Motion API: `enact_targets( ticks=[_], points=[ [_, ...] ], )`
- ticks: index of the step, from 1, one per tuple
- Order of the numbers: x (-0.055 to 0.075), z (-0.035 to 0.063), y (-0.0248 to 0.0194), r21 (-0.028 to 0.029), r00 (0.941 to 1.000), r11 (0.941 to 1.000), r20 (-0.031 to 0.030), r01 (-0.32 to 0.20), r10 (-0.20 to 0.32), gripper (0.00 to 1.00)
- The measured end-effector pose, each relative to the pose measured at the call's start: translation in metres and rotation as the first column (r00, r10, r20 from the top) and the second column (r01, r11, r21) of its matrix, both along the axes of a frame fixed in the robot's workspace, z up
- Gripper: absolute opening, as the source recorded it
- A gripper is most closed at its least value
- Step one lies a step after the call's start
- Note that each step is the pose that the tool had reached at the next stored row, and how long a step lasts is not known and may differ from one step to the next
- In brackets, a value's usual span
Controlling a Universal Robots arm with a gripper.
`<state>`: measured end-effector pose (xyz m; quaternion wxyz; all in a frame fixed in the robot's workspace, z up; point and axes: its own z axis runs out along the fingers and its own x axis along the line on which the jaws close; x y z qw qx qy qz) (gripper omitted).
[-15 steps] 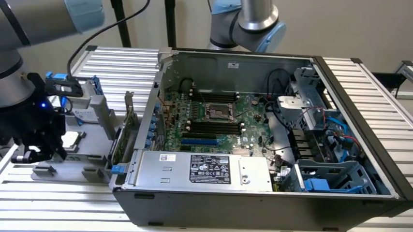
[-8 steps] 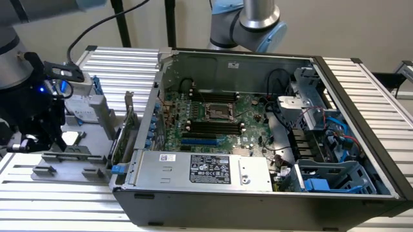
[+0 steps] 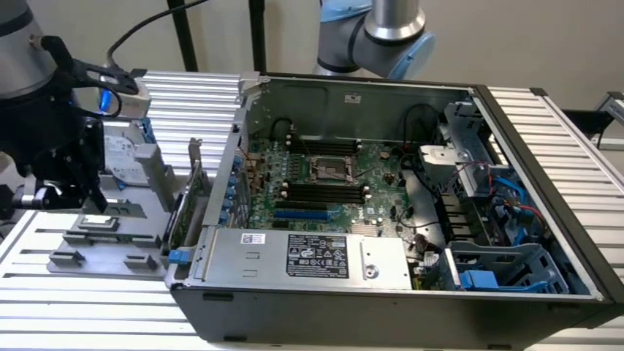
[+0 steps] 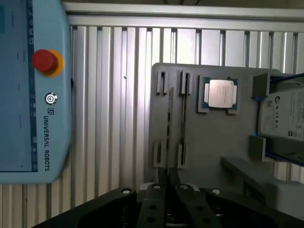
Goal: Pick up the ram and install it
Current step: 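Pick up the ram and move it above insertion slot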
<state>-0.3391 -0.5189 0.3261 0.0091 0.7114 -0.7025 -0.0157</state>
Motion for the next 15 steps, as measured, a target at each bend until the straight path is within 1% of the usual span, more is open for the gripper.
enact_targets(
  ticks=[9,15],
  points=[
    [0.027,0.0406,0.0,0.0028,1.0,1.0,-0.0002,-0.004,0.004,0.14],
    [0.05,0.0675,0.0,0.007,1.0,1.0,-0.0002,-0.005,0.005,0.14]
  ],
)
